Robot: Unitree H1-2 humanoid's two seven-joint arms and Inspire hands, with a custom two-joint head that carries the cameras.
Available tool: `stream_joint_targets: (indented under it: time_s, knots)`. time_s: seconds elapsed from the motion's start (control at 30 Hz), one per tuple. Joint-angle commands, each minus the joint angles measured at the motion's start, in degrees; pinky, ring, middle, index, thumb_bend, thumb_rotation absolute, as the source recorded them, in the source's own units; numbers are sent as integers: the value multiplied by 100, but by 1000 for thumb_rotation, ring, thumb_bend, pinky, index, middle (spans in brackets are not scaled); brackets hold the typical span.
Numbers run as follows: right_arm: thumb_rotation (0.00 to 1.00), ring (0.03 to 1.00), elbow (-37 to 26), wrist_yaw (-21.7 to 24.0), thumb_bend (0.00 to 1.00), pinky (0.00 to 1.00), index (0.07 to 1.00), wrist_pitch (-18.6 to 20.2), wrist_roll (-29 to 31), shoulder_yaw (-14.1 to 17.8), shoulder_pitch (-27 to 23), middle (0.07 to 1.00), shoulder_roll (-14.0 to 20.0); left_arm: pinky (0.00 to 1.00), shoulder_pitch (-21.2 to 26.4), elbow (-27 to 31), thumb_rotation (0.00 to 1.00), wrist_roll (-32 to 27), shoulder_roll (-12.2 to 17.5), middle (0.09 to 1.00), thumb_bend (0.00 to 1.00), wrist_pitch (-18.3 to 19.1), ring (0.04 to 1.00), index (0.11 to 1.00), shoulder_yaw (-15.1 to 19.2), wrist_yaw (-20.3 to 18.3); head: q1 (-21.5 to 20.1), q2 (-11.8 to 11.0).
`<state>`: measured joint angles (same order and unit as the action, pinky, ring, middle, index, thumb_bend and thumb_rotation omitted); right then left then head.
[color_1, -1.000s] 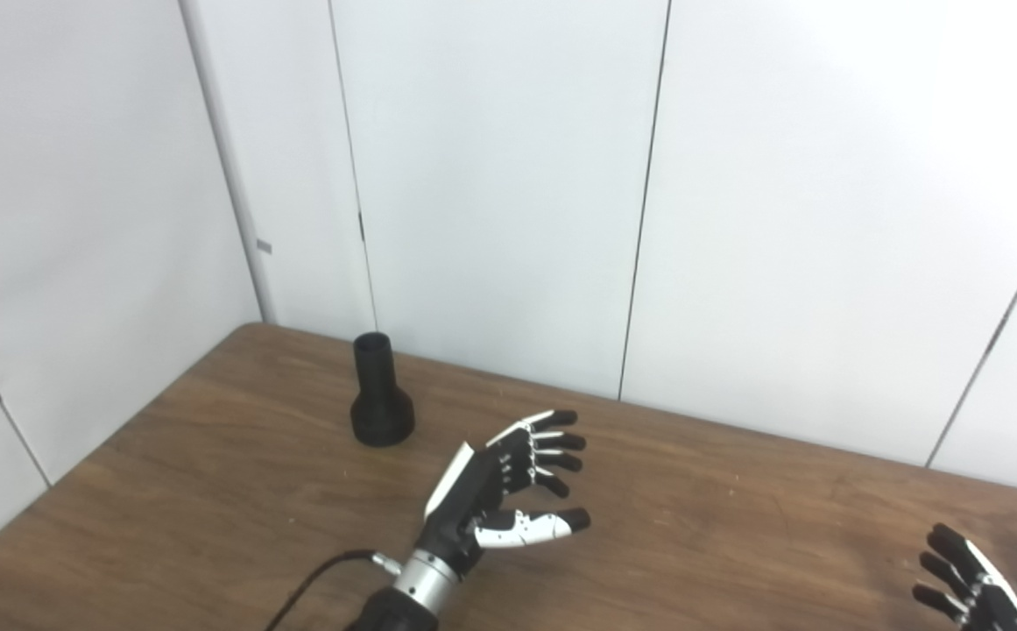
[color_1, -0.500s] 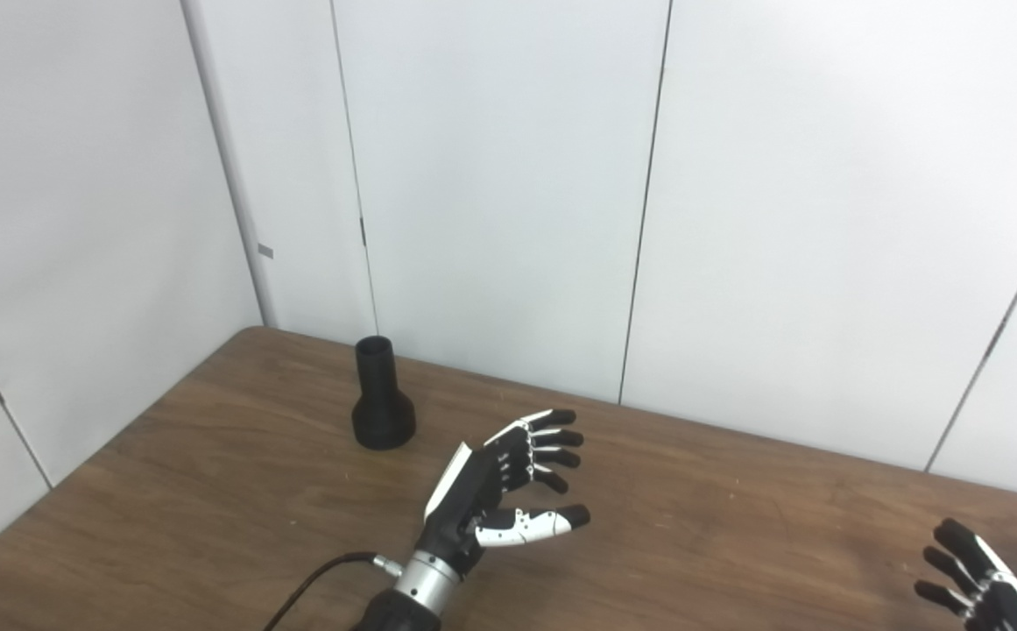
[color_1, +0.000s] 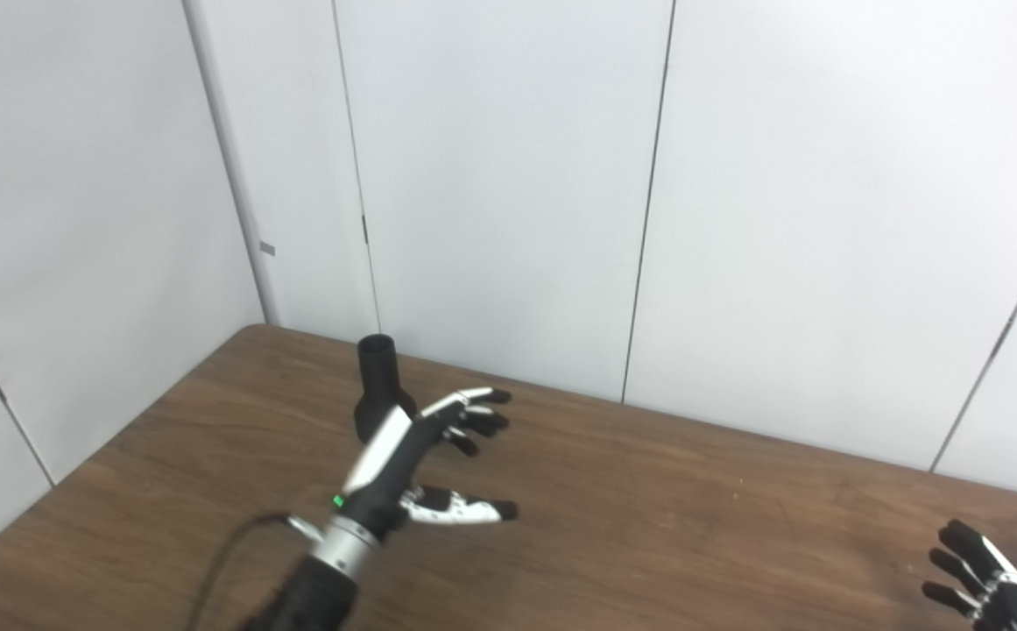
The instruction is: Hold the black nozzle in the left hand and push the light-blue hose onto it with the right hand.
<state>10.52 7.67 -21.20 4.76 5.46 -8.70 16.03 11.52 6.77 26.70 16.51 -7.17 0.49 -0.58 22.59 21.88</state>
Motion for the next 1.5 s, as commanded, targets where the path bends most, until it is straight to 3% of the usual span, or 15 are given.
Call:
stream_joint_targets:
  time_s: [0.0, 0.13, 0.37, 0.5, 0.6, 0.67, 0.77, 0.83, 0.97, 1.13, 1.27, 1.37, 1.47]
  knots:
    - [257, 868, 264, 26, 883, 758, 888, -221, 6, 28, 151, 898, 41, 600, 283, 388, 84, 191, 194, 748, 743, 141, 733, 753, -19, -139, 6, 2]
    - [260, 870, 263, 37, 882, 761, 890, -245, -6, 29, 165, 899, 63, 622, 352, 572, 88, 536, 512, 772, 755, 303, 753, 768, 153, -39, 46, -20]
    - [261, 871, 360, 84, 866, 761, 892, -359, 36, 46, 129, 901, 104, 675, 463, 593, 95, 788, 711, 847, 738, 669, 831, 806, 620, 100, 34, -35]
    - [259, 870, 354, 114, 863, 759, 893, -328, 63, 37, 110, 900, 115, 780, 503, 630, 134, 956, 889, 885, 742, 1006, 939, 830, 746, 70, 40, -14]
    - [259, 870, 362, 127, 858, 756, 895, -323, 47, 36, 98, 900, 114, 838, 533, 477, 230, 1002, 971, 951, 778, 1079, 994, 890, 834, 209, 43, -24]
    - [259, 869, 376, 138, 858, 755, 895, -324, 59, 40, 92, 900, 116, 851, 591, 527, 238, 1004, 950, 984, 798, 1249, 999, 937, 882, 194, 65, -27]
    - [257, 868, 393, 177, 856, 750, 897, -297, 120, 46, 84, 901, 131, 900, 676, 584, 263, 956, 979, 999, 869, 1710, 1000, 990, 956, -15, 114, -32]
    - [256, 864, 392, 193, 853, 745, 899, -276, 145, 48, 84, 902, 136, 967, 709, 594, 275, 947, 1036, 1000, 910, 1965, 1000, 998, 962, -141, 114, -32]
    - [252, 860, 409, 222, 849, 743, 901, -249, 172, 47, 75, 904, 145, 999, 788, 570, 306, 961, 1116, 1000, 968, 2296, 1000, 1000, 977, -199, 123, -17]
    - [249, 856, 388, 276, 848, 730, 902, -204, 183, 31, 92, 904, 146, 1000, 953, 162, 341, 758, 1073, 1000, 1000, 2370, 1000, 1000, 1112, 52, 124, -9]
    - [245, 856, 417, 331, 846, 735, 902, -210, 200, 40, 85, 903, 154, 1000, 1081, -98, 351, 339, 1048, 1000, 1000, 2575, 1000, 1000, 1208, -110, 124, -9]
    - [248, 850, 344, 332, 839, 737, 901, -149, 171, 46, 114, 903, 165, 1000, 1160, -126, 386, -70, 1060, 1000, 1000, 2966, 1000, 1000, 1280, -360, 123, 9]
    - [250, 848, 338, 334, 834, 737, 901, -135, 162, 47, 130, 911, 170, 1000, 1185, -270, 429, -261, 1071, 1000, 1000, 2994, 1000, 1000, 1251, -341, 120, 23]
